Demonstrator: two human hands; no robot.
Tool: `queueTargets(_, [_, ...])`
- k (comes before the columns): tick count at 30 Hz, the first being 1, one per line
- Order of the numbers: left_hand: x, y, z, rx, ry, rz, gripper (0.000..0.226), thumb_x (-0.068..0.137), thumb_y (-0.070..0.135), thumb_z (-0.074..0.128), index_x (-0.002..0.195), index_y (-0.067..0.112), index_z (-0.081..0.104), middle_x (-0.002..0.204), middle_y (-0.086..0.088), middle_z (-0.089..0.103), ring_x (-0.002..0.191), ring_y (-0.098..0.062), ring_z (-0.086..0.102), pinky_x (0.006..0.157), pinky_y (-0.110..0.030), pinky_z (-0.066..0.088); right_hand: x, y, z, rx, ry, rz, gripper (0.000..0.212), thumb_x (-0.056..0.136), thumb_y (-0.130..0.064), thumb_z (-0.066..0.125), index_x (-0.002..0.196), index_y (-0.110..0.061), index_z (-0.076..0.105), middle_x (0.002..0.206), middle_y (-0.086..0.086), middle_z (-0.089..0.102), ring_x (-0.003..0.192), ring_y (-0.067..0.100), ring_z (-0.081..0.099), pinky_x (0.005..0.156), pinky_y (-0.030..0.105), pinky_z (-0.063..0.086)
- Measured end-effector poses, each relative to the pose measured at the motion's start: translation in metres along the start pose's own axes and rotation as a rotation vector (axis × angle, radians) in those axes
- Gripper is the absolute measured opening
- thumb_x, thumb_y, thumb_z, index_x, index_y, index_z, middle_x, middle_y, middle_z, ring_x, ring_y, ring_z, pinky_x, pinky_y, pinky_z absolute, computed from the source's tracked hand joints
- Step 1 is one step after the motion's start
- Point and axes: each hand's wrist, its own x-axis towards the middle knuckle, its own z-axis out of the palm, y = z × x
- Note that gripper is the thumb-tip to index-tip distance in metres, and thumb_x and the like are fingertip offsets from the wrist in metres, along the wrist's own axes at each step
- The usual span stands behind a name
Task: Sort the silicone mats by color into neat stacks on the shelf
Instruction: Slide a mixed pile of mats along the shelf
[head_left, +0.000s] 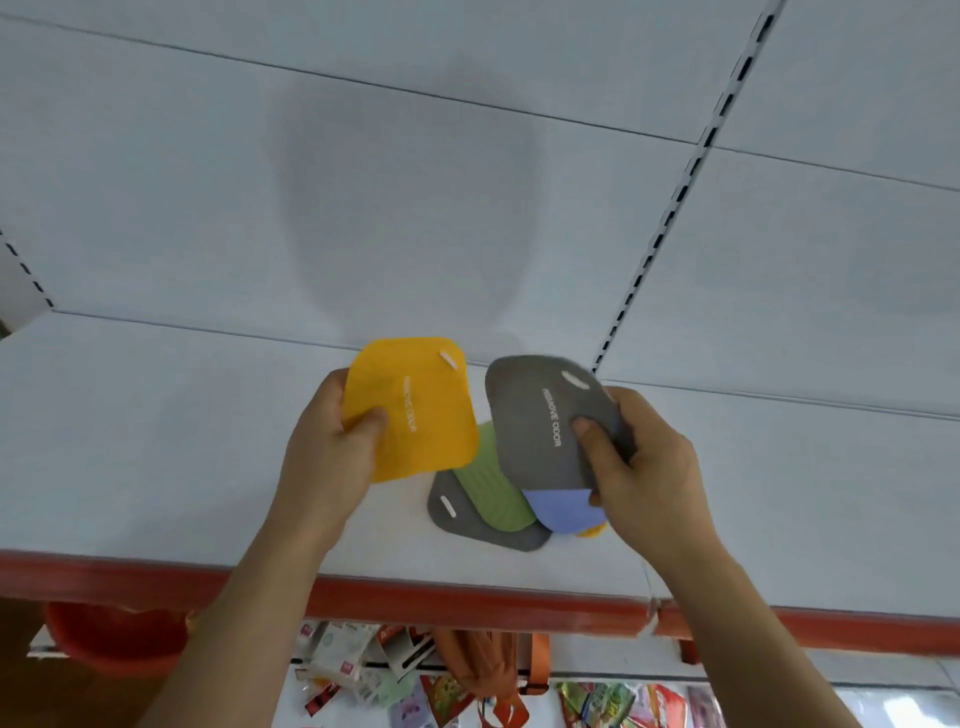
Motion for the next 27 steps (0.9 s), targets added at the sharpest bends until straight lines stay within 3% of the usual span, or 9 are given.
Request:
queueTargets(4, [-0.012, 0.013, 0.024, -0.141, -0.074, 0.000, 0.033, 0.096, 0.019, 0.063, 0.118, 0.044, 0.064, 0.118, 0.014, 0.073, 0.110, -0.014, 0.069, 0.092, -0.041, 0.053, -0.019, 0.002, -0.029, 0.016, 0.090, 0.048, 0.020, 0.101, -0.024, 0.059, 0.093, -0.042, 0.061, 0.068, -0.002, 0.064, 0.058, 0.025, 0.062, 0.054, 0.046, 0.051])
queueTargets(8, [-0.027, 0.031, 0.066, -0.122, -0.143, 0.037, 0.035, 0.095, 0.018, 0.062, 0.110, 0.049, 0.064, 0.112, 0.019, 0.074, 0.106, -0.010, 0.069, 0.091, -0.040, 0.055, -0.043, 0.020, -0.065, 0.021, 0.187, 0.124, 0.019, 0.098, -0.017, 0.061, 0.090, -0.034, 0.065, 0.073, -0.014, 0.067, 0.063, 0.010, 0.061, 0.049, 0.020, 0.045])
queueTargets(9, [-0.032, 0.037, 0.080, -0.112, -0.166, 0.049, 0.036, 0.096, 0.017, 0.062, 0.109, 0.050, 0.063, 0.110, 0.022, 0.073, 0.104, -0.006, 0.068, 0.089, -0.037, 0.054, -0.049, 0.029, -0.076, 0.016, 0.211, 0.151, 0.018, 0.097, -0.017, 0.061, 0.087, -0.032, 0.064, 0.073, -0.015, 0.066, 0.065, 0.008, 0.061, 0.049, 0.019, 0.043])
queueTargets(12, [-0.053, 0.055, 0.126, -0.084, -0.236, 0.083, 0.042, 0.101, 0.008, 0.059, 0.105, 0.050, 0.061, 0.099, 0.032, 0.070, 0.093, 0.009, 0.064, 0.081, -0.025, 0.047, -0.070, 0.060, -0.115, 0.004, 0.282, 0.236, 0.015, 0.097, -0.022, 0.063, 0.083, -0.029, 0.061, 0.069, -0.008, 0.063, 0.063, 0.011, 0.058, 0.050, 0.028, 0.045])
queueTargets(14, [-0.070, 0.066, 0.162, -0.079, -0.273, 0.093, 0.040, 0.101, 0.009, 0.059, 0.104, 0.050, 0.063, 0.096, 0.035, 0.071, 0.089, 0.011, 0.066, 0.081, -0.027, 0.049, -0.088, 0.082, -0.146, -0.003, 0.340, 0.275, 0.013, 0.096, -0.026, 0.063, 0.086, -0.032, 0.061, 0.069, -0.007, 0.064, 0.065, 0.013, 0.060, 0.050, 0.032, 0.050])
queueTargets(16, [-0.092, 0.078, 0.202, -0.067, -0.317, 0.103, 0.036, 0.101, 0.013, 0.061, 0.108, 0.048, 0.065, 0.102, 0.030, 0.074, 0.092, 0.005, 0.069, 0.085, -0.034, 0.053, -0.108, 0.100, -0.182, -0.001, 0.381, 0.295, 0.013, 0.096, -0.024, 0.063, 0.086, -0.032, 0.062, 0.071, -0.011, 0.065, 0.065, 0.008, 0.060, 0.047, 0.019, 0.045])
queueTargets(18, [-0.119, 0.092, 0.244, -0.052, -0.362, 0.124, 0.034, 0.101, 0.013, 0.061, 0.111, 0.044, 0.066, 0.105, 0.023, 0.075, 0.095, -0.002, 0.070, 0.087, -0.036, 0.054, -0.128, 0.122, -0.225, 0.004, 0.417, 0.321, 0.014, 0.096, -0.021, 0.062, 0.085, -0.030, 0.062, 0.072, -0.016, 0.065, 0.063, 0.004, 0.058, 0.047, 0.015, 0.043])
queueTargets(23, [-0.189, 0.125, 0.351, -0.030, -0.442, 0.182, 0.026, 0.090, 0.029, 0.063, 0.115, 0.035, 0.065, 0.107, 0.015, 0.074, 0.098, -0.009, 0.068, 0.087, -0.038, 0.054, -0.178, 0.191, -0.321, 0.003, 0.519, 0.401, 0.012, 0.096, -0.025, 0.063, 0.086, -0.030, 0.061, 0.069, -0.003, 0.062, 0.066, 0.022, 0.059, 0.054, 0.040, 0.048])
queueTargets(27, [-0.234, 0.144, 0.423, -0.008, -0.539, 0.172, 0.027, 0.093, 0.031, 0.063, 0.120, 0.037, 0.062, 0.113, 0.011, 0.072, 0.104, -0.016, 0.068, 0.091, -0.046, 0.056, -0.213, 0.230, -0.379, 0.037, 0.605, 0.458, 0.015, 0.096, -0.020, 0.064, 0.085, -0.030, 0.064, 0.070, -0.009, 0.063, 0.062, 0.012, 0.055, 0.057, 0.034, 0.044])
